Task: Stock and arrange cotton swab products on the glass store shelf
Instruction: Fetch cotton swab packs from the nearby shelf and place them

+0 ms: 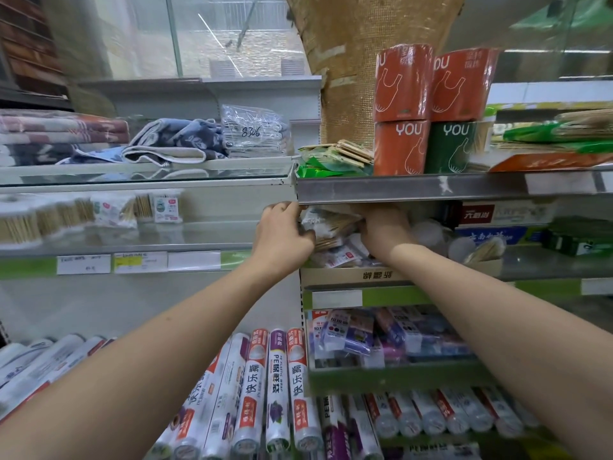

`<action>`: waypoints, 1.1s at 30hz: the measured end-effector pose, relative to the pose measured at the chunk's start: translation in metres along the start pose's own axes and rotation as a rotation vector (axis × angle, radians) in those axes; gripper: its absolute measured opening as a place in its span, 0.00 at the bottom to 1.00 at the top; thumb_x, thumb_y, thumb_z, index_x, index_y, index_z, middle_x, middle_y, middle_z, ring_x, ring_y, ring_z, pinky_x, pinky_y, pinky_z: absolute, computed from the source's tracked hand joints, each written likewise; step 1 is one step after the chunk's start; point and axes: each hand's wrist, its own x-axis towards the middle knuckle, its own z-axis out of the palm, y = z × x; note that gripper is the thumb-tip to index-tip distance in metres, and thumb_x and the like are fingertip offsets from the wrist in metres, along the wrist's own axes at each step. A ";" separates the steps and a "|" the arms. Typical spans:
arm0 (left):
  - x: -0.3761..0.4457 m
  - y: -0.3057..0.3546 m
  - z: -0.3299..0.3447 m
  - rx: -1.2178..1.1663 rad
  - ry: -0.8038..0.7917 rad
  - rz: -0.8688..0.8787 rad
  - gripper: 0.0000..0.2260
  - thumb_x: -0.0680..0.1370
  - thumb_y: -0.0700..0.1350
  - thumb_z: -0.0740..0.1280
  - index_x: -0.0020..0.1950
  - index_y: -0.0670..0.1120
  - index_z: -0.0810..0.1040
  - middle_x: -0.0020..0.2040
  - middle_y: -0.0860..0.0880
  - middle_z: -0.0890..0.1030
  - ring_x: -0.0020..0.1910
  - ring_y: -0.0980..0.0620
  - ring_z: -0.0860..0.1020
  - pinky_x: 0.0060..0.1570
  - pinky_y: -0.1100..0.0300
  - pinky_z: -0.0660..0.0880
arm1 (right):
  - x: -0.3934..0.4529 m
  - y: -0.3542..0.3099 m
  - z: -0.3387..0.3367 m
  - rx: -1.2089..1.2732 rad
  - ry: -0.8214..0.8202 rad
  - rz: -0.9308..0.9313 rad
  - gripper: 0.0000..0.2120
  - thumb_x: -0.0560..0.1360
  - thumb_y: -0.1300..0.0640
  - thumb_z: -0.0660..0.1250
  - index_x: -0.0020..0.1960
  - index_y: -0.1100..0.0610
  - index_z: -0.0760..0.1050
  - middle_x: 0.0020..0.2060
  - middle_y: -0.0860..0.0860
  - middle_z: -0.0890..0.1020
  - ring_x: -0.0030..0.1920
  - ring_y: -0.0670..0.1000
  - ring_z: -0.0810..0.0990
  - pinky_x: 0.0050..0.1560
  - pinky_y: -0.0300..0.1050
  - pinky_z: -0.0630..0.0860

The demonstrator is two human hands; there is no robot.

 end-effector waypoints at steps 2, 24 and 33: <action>-0.002 0.003 -0.001 -0.003 -0.020 0.003 0.22 0.74 0.45 0.71 0.68 0.47 0.76 0.63 0.46 0.78 0.63 0.44 0.70 0.61 0.51 0.71 | -0.004 -0.001 -0.003 0.022 -0.003 0.000 0.08 0.80 0.59 0.63 0.56 0.58 0.78 0.53 0.58 0.82 0.52 0.60 0.80 0.47 0.48 0.74; -0.013 0.027 0.007 0.087 -0.022 -0.043 0.14 0.74 0.48 0.72 0.57 0.45 0.77 0.52 0.42 0.82 0.50 0.39 0.79 0.49 0.47 0.80 | -0.011 0.025 -0.001 0.095 -0.089 0.051 0.25 0.71 0.50 0.74 0.65 0.55 0.72 0.58 0.57 0.80 0.55 0.60 0.80 0.52 0.50 0.79; -0.036 0.021 0.002 0.099 0.098 0.118 0.15 0.79 0.44 0.64 0.63 0.41 0.78 0.57 0.41 0.79 0.58 0.44 0.71 0.55 0.52 0.71 | -0.023 0.032 0.000 0.280 0.033 0.009 0.12 0.73 0.46 0.67 0.54 0.48 0.79 0.49 0.54 0.84 0.48 0.60 0.81 0.46 0.49 0.80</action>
